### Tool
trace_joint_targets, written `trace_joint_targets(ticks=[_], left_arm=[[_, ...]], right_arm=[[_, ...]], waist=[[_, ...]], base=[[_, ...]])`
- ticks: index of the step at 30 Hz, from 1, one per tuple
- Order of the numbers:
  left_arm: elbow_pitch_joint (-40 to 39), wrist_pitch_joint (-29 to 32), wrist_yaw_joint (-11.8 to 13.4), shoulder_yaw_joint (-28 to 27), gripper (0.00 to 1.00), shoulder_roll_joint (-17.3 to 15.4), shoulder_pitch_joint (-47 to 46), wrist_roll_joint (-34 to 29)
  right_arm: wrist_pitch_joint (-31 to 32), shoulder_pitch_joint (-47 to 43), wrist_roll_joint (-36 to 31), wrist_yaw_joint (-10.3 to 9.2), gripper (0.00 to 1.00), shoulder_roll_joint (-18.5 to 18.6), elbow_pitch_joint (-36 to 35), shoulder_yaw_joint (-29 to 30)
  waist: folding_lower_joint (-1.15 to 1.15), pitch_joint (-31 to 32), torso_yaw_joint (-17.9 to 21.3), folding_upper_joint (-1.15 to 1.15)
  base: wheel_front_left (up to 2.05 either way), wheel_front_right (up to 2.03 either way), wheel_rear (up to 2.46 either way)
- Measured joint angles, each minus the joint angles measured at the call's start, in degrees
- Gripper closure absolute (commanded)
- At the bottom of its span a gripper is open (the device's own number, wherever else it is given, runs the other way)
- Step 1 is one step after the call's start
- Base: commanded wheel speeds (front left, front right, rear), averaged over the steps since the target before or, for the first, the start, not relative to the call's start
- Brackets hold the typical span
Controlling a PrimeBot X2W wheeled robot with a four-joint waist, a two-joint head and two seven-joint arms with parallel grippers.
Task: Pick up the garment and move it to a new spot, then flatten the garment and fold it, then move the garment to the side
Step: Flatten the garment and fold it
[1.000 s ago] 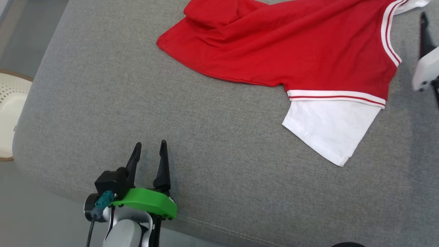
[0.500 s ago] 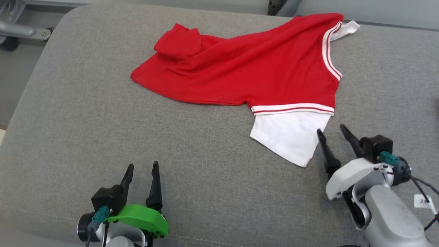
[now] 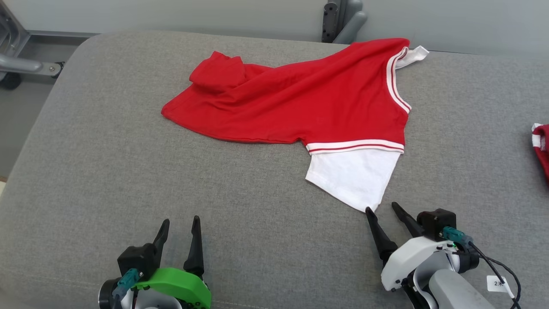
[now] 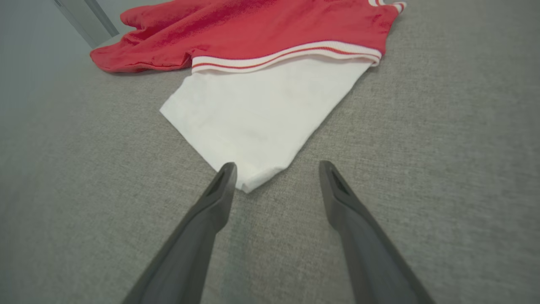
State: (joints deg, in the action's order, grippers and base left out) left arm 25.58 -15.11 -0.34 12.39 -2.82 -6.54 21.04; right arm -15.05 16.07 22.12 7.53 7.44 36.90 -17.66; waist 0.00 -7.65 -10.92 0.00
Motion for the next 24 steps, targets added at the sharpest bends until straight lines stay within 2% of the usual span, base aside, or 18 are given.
trace_joint_targets(ticks=[8,9,10,11,12,24], left_arm=[[0.1,0.0,-0.2,0.2,0.0,0.0,0.0,0.1],[0.1,0.0,-0.2,0.2,0.0,0.0,0.0,0.1],[0.0,0.0,-0.1,0.2,0.0,0.0,0.0,0.1],[-0.1,0.0,-0.1,0.2,0.0,0.0,0.0,0.1],[-0.1,0.0,-0.1,0.2,0.0,0.0,0.0,0.1],[0.6,0.0,-0.4,-1.1,0.0,0.0,0.0,-0.2]], right_arm=[[-0.2,2.1,-0.4,0.01,0.0,-0.6,4.7,0.4],[-0.2,2.5,-0.6,0.01,0.12,-0.7,5.3,0.5],[-0.2,2.8,-0.6,0.01,0.51,-0.7,5.5,0.6],[-0.2,3.1,-0.6,0.01,0.72,-0.8,5.7,0.7],[-0.2,3.2,-0.6,0.01,1.0,-0.8,5.8,0.7],[-0.2,-0.6,1.4,0.03,1.0,0.9,3.7,1.3]], waist=[[0.0,-1.1,-2.0,0.0],[0.0,-1.4,-2.1,0.0],[0.0,-1.6,-2.3,0.0],[0.0,-1.8,-2.4,0.0],[0.0,-2.0,-2.4,0.0],[0.0,-1.1,0.7,0.0]], base=[[0.0,0.0,0.0],[0.0,0.0,0.0],[0.0,0.0,0.0],[0.0,0.0,0.0],[0.0,0.0,0.0],[0.0,0.0,0.0]])
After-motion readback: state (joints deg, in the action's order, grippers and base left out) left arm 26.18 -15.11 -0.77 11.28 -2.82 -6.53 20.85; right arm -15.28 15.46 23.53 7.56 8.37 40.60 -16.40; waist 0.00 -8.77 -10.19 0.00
